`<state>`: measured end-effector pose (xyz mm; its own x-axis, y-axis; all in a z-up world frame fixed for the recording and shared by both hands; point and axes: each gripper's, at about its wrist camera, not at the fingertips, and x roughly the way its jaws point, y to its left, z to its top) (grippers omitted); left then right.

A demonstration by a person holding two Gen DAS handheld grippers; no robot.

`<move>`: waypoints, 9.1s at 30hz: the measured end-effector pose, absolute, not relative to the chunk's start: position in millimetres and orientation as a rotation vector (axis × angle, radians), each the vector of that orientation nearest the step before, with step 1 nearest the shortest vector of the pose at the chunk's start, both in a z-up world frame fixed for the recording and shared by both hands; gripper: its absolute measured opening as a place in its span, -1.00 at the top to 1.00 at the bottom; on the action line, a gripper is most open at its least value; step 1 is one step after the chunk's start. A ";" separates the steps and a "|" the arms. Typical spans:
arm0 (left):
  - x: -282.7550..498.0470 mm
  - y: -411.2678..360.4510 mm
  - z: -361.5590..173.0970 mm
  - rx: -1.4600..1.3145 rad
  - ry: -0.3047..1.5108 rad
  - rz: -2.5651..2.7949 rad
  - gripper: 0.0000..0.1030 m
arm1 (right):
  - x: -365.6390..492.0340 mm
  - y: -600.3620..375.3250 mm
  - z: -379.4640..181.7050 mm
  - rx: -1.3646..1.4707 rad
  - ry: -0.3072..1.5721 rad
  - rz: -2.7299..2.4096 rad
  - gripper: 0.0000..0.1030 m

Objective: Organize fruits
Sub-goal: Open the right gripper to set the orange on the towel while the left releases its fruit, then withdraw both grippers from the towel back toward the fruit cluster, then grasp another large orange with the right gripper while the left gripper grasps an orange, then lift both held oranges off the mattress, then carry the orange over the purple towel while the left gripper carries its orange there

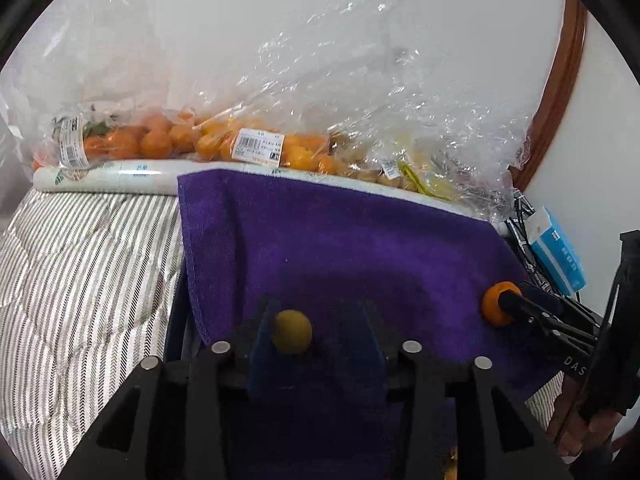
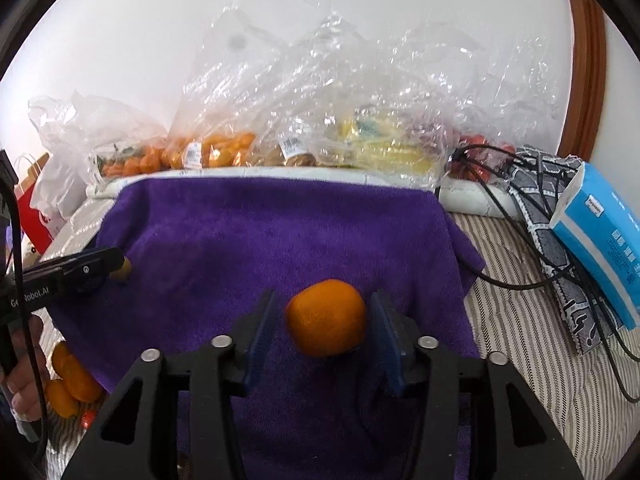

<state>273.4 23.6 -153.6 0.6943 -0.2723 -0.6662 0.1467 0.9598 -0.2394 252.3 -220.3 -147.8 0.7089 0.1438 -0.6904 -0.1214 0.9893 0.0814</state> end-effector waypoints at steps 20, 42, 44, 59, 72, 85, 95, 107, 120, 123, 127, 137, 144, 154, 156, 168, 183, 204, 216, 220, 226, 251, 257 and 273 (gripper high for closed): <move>236.6 42.9 -103.3 -0.243 0.598 -0.137 0.21 | 189.6 -205.2 -80.0 0.025 0.697 0.093 -0.10; 131.9 71.0 -96.6 -0.140 0.735 -0.160 0.22 | 83.4 -180.9 -45.7 0.038 0.699 0.113 -0.10; 127.2 76.3 -96.2 -0.150 0.739 -0.149 0.22 | 79.8 -180.2 -43.1 0.038 0.699 0.111 -0.11; 108.3 87.9 -95.0 -0.141 0.756 -0.129 0.17 | 59.8 -177.0 -30.2 0.055 0.661 0.129 -0.13; 113.8 89.2 -124.0 -0.135 0.804 -0.090 0.04 | 74.3 -181.9 -68.6 0.080 0.722 0.150 -0.13; 117.6 89.3 -135.1 -0.120 0.819 -0.089 0.04 | 83.0 -173.0 -92.3 0.064 0.762 0.164 -0.13; 121.5 92.9 -144.0 -0.134 0.837 -0.094 0.04 | 88.9 -167.8 -105.6 0.050 0.791 0.173 -0.13; 121.7 99.8 -146.9 -0.164 0.826 -0.119 0.04 | 93.5 -160.1 -119.1 0.037 0.820 0.190 -0.13; 122.3 95.1 -151.7 -0.153 0.821 -0.160 0.03 | 109.3 -152.7 -136.8 0.023 0.849 0.190 -0.01; 121.5 91.4 -151.7 -0.153 0.809 -0.194 0.03 | 115.2 -151.1 -144.1 0.023 0.867 0.192 0.00; 121.0 85.5 -150.7 -0.146 0.797 -0.225 -0.01 | 123.8 -152.4 -150.9 0.028 0.884 0.193 0.00; 131.1 63.1 -157.1 -0.139 0.831 -0.280 -0.02 | 133.5 -152.0 -160.0 0.008 0.895 0.200 0.16; 140.1 38.1 -166.2 -0.128 0.874 -0.295 -0.01 | 121.0 -176.5 -154.3 0.005 0.871 0.176 0.16; 144.3 25.7 -171.8 -0.135 0.869 -0.249 0.34 | 114.8 -205.6 -157.2 0.042 0.869 0.162 0.16; 142.9 28.6 -171.0 -0.154 0.854 -0.262 0.34 | 115.1 -206.3 -157.6 0.049 0.871 0.168 0.16; 125.6 39.9 -157.2 -0.187 0.723 -0.244 0.34 | 106.8 -217.6 -149.9 0.110 0.803 0.143 0.16; 117.2 41.0 -149.7 -0.176 0.655 -0.199 0.34 | 96.9 -213.2 -140.3 0.065 0.735 0.123 0.16; 113.9 36.3 -147.9 -0.152 0.637 -0.190 0.34 | 84.6 -214.3 -131.5 0.048 0.660 0.088 0.16; 113.3 38.9 -146.5 -0.169 0.621 -0.185 0.34 | 79.3 -219.5 -127.3 0.088 0.622 0.187 0.16; 112.1 41.8 -142.5 -0.178 0.603 -0.178 0.34 | 82.2 -216.9 -120.7 0.064 0.612 0.193 0.16; 121.8 49.8 -130.9 -0.237 0.629 -0.189 0.34 | 94.1 -220.9 -97.2 0.068 0.558 0.166 0.16; 238.0 42.6 -141.0 -0.353 0.735 -0.175 0.34 | 196.9 -246.7 -118.3 0.099 0.653 0.121 0.16; 242.0 36.3 -151.7 -0.328 0.770 -0.154 0.34 | 201.2 -246.1 -128.3 0.111 0.690 0.123 0.16; 239.2 19.7 -157.1 -0.237 0.800 -0.162 0.34 | 213.8 -237.5 -147.1 0.083 0.778 0.133 0.16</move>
<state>239.2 19.7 -157.1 0.6863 -0.2325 -0.6892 0.0539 0.9612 -0.2706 213.8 -237.5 -147.1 0.7046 0.1504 -0.6935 -0.0893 0.9883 0.1237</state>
